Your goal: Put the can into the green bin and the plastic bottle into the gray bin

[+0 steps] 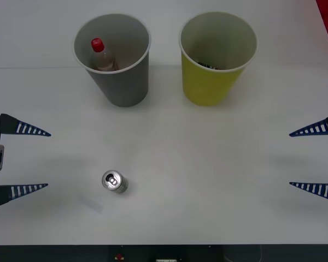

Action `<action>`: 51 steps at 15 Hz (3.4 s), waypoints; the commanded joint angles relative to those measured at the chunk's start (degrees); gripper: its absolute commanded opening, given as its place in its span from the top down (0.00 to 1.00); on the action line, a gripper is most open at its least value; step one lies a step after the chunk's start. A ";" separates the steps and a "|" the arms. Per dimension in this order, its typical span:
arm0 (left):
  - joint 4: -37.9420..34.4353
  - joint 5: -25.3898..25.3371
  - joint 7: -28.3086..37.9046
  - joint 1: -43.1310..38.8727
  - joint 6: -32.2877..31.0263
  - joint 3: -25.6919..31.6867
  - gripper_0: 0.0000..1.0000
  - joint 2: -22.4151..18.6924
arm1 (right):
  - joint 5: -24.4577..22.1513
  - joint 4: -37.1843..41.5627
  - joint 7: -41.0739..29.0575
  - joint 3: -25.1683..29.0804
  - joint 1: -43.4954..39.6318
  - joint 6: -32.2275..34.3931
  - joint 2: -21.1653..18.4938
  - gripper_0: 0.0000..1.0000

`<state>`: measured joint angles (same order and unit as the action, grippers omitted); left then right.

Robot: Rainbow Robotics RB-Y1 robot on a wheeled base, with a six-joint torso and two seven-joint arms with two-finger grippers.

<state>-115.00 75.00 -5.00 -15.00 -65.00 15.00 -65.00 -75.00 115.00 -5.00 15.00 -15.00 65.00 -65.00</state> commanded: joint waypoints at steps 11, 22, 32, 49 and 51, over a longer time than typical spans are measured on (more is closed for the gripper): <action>7.16 -3.98 -1.50 -2.05 0.66 -1.55 0.00 2.42 | 0.00 0.00 0.00 0.00 0.00 0.00 0.00 0.00; 26.32 -25.17 -19.52 3.66 0.93 -19.13 0.00 2.42 | 0.00 0.00 0.00 0.00 0.00 0.00 0.00 0.00; 44.51 -44.06 -36.66 15.00 1.37 -39.87 0.00 7.26 | 0.00 0.00 0.00 0.00 0.00 0.00 0.00 0.00; 56.90 -56.28 -46.59 27.39 4.18 -57.19 0.00 22.02 | 0.00 0.00 0.00 0.00 0.00 0.00 0.00 0.00; 56.99 -56.37 -46.77 27.92 4.44 -57.45 0.00 23.08 | 0.00 0.00 0.00 0.00 0.00 0.00 0.00 0.00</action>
<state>-58.01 18.63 -51.70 12.77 -60.64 -42.42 -42.31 -75.00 115.00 -5.00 15.00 -15.00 65.00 -65.00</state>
